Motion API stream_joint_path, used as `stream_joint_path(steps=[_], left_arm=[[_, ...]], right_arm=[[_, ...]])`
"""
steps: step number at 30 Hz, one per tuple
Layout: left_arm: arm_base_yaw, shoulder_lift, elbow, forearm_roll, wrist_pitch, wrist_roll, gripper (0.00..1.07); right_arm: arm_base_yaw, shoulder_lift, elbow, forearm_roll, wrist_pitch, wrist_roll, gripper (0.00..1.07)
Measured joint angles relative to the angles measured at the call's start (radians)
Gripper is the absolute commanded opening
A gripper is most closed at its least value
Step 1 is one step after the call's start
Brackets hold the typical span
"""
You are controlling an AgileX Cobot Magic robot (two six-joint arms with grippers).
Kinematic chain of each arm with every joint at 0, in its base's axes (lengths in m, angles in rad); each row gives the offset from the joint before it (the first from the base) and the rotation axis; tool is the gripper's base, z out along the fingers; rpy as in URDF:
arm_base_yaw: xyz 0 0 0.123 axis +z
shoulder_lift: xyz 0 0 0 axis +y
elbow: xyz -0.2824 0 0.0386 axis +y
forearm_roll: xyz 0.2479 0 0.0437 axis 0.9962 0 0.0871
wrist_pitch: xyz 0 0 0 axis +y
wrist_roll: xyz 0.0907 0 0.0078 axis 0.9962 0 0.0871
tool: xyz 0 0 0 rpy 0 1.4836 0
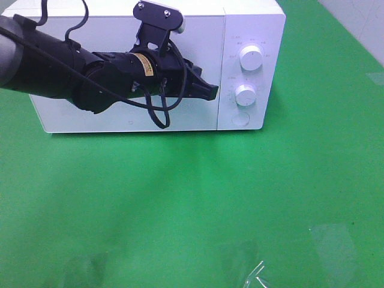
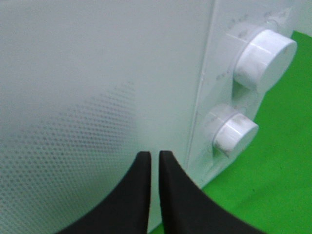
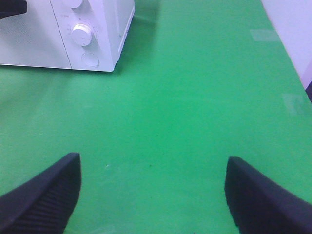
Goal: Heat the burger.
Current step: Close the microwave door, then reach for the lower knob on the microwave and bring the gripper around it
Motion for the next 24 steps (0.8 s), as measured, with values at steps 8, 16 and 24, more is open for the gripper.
stream_joint_path(steps=[8,16,24], left_arm=[[-0.065,-0.063,0.002,-0.004,0.249,-0.001,0.9],[-0.148,-0.117,0.002,-0.044,0.601,-0.002,1.02],[-0.163,-0.202,0.002,-0.124,0.884,-0.002,1.02]], right_arm=[[0.0,0.0,0.0,0.0,0.0,0.0,0.76],[0.0,0.0,0.0,0.0,0.0,0.0,0.76],[0.0,0.0,0.0,0.0,0.0,0.0,0.76]])
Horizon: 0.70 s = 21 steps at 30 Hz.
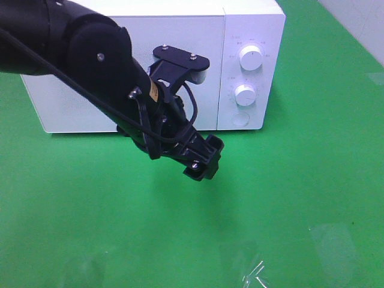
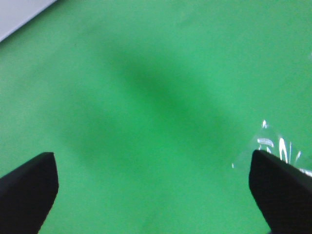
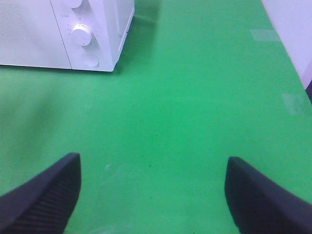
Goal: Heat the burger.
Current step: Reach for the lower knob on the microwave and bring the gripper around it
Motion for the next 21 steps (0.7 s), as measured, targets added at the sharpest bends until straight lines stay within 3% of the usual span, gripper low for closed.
stream_joint_path(steps=[8,11,19,21], left_arm=[[0.012,-0.097,0.0,0.0,0.259,-0.008,1.02],[0.022,-0.108,0.0,0.0,0.279,-0.015,1.02],[0.162,-0.168,0.0,0.0,0.408,-0.022,1.02],[0.259,-0.22,0.004,0.0,0.441,-0.022,1.01]], right_arm=[[0.0,0.0,0.0,0.0,0.0,0.0,0.76],[0.0,0.0,0.0,0.0,0.0,0.0,0.76],[0.0,0.0,0.0,0.0,0.0,0.0,0.76],[0.0,0.0,0.0,0.0,0.0,0.0,0.76]])
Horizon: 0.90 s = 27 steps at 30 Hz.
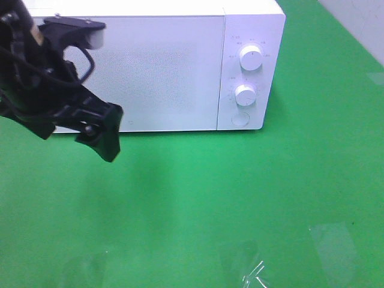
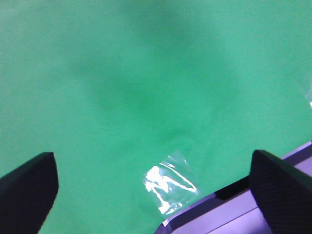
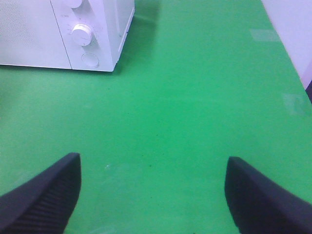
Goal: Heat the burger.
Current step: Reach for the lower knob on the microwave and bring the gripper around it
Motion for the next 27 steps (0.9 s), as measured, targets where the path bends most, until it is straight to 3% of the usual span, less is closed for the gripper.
stream_joint_path(steps=[5,6,7,8,11,13,15,21,27], left_arm=[[0.087,-0.045,0.014,0.0,0.029,0.001,1.0],[0.145,-0.079,0.027,0.0,0.041,0.005,1.0],[0.145,-0.079,0.027,0.0,0.041,0.005,1.0],[0.212,-0.113,0.047,0.0,0.054,0.014,1.0],[0.272,-0.145,0.068,0.0,0.063,0.025,1.0],[0.38,-0.215,0.128,0.0,0.068,0.045,1.0],[0.42,-0.252,0.163,0.0,0.07,0.058,1.0],[0.51,-0.378,0.293,0.0,0.071,0.088,1.0],[0.531,-0.481,0.381,0.0,0.071,0.111,1.0]], right_arm=[[0.0,0.0,0.0,0.0,0.0,0.0,0.76],[0.0,0.0,0.0,0.0,0.0,0.0,0.76],[0.0,0.0,0.0,0.0,0.0,0.0,0.76],[0.0,0.0,0.0,0.0,0.0,0.0,0.76],[0.0,0.0,0.0,0.0,0.0,0.0,0.76],[0.0,0.0,0.0,0.0,0.0,0.0,0.76],[0.0,0.0,0.0,0.0,0.0,0.0,0.76],[0.0,0.0,0.0,0.0,0.0,0.0,0.76],[0.0,0.0,0.0,0.0,0.0,0.0,0.76]])
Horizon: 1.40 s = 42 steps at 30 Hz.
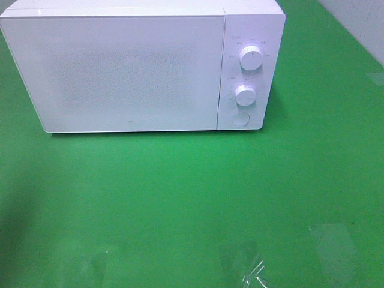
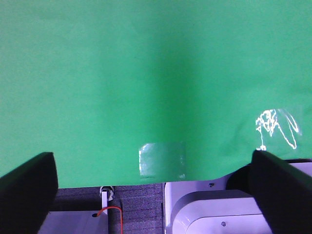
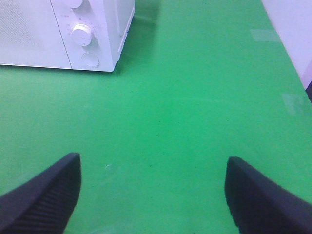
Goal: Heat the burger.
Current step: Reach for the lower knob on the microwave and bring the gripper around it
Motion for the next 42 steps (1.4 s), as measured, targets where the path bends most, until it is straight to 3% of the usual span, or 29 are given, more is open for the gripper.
stream_joint_path(steps=[6,16,31,42], left_arm=[[0.0,-0.133,0.077,-0.006,0.001,0.032,1.0],[0.0,-0.519,0.276,-0.008,-0.055,0.04,1.0],[0.002,-0.931,0.292,-0.031,-0.054,0.047,1.0],[0.108,-1.091,0.292,-0.035,-0.054,0.047,1.0]], right_arm=[[0.0,0.0,0.0,0.0,0.0,0.0,0.76],[0.0,0.0,0.0,0.0,0.0,0.0,0.76],[0.0,0.0,0.0,0.0,0.0,0.0,0.76],[0.0,0.0,0.0,0.0,0.0,0.0,0.76]])
